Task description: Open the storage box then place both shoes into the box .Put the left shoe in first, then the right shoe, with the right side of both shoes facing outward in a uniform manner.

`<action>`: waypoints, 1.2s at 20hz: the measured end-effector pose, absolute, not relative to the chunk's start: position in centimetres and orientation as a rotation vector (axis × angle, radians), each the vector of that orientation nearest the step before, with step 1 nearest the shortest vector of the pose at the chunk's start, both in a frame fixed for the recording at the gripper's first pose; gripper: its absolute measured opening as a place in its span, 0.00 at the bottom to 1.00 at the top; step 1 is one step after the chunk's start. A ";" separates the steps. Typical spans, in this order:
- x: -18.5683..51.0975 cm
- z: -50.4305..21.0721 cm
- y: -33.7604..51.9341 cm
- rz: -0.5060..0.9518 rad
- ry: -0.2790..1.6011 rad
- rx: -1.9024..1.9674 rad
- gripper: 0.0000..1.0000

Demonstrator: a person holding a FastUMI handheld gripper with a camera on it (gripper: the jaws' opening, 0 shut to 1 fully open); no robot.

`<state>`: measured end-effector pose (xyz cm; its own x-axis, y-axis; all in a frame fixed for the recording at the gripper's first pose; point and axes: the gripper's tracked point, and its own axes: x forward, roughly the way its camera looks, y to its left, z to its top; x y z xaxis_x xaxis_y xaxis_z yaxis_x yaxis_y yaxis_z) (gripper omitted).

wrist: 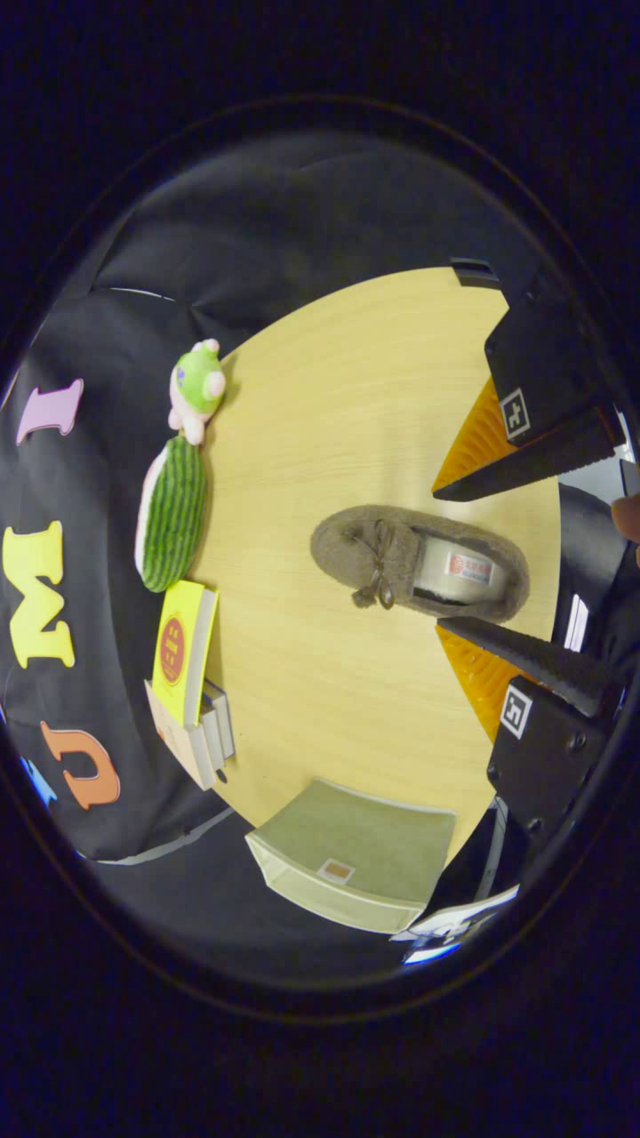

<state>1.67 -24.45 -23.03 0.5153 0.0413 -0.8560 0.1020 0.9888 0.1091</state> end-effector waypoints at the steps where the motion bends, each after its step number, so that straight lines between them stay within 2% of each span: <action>1: 1.6 -23.9 -24.2 -0.031 1.050 0.173 0.85; 6: 2.1 -28.8 -24.9 -0.020 1.173 0.309 0.85; 9: 2.6 -30.2 -25.1 -0.033 1.225 0.429 0.80; 13: 2.7 -30.9 -25.1 -0.039 1.244 0.518 0.55; 14: 2.6 -30.8 -25.4 -0.054 1.241 0.527 0.43; 15: 2.6 -30.9 -25.8 -0.069 1.240 0.543 0.37; 16: 2.4 -30.9 -25.8 -0.080 1.238 0.557 0.23; 17: 2.4 -30.9 -26.1 -0.094 1.234 0.569 0.18; 18: 2.2 -30.7 -26.2 -0.102 1.232 0.586 0.09; 24: 0.4 -28.7 -23.7 -0.097 1.245 0.721 0.07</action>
<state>0.39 -23.71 -28.66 0.3464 0.3093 -0.8856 0.4427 0.7784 0.4451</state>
